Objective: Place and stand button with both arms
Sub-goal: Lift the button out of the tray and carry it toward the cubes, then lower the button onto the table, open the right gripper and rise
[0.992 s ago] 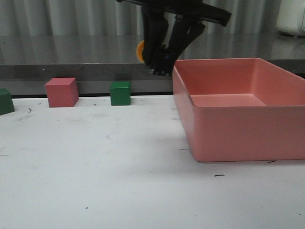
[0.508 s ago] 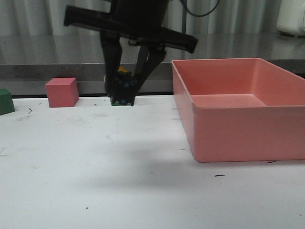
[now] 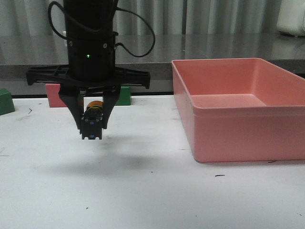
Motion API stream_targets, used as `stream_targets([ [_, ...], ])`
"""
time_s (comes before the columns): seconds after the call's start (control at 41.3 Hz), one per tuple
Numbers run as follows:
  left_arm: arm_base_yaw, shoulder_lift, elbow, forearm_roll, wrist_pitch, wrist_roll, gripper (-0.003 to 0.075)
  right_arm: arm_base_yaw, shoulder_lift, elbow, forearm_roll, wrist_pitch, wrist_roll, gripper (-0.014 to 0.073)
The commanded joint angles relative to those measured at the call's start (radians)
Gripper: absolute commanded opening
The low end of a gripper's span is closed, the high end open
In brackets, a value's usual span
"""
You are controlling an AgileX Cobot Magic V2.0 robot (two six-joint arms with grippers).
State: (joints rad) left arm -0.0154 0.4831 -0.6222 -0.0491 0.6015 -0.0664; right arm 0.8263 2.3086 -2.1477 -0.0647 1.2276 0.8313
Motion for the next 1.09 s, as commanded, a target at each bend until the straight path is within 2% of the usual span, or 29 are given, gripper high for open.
stream_targets([
  [0.0,0.000,0.012,-0.031,-0.011,-0.083,0.001,0.0438,0.005,-0.026,-0.075,-0.032,0.051,0.028,0.0227],
  [0.435,0.000,0.012,-0.031,-0.011,-0.083,0.001,0.0438,0.005,0.039,-0.100,-0.055,-0.036,0.105,0.0227],
  [0.943,0.000,0.012,-0.031,-0.011,-0.083,0.001,0.0438,0.004,0.045,-0.100,-0.054,-0.024,0.105,0.0227],
  [1.064,0.000,0.012,-0.031,-0.011,-0.083,0.001,0.0438,0.004,0.045,-0.100,-0.054,-0.013,0.105,0.0271],
])
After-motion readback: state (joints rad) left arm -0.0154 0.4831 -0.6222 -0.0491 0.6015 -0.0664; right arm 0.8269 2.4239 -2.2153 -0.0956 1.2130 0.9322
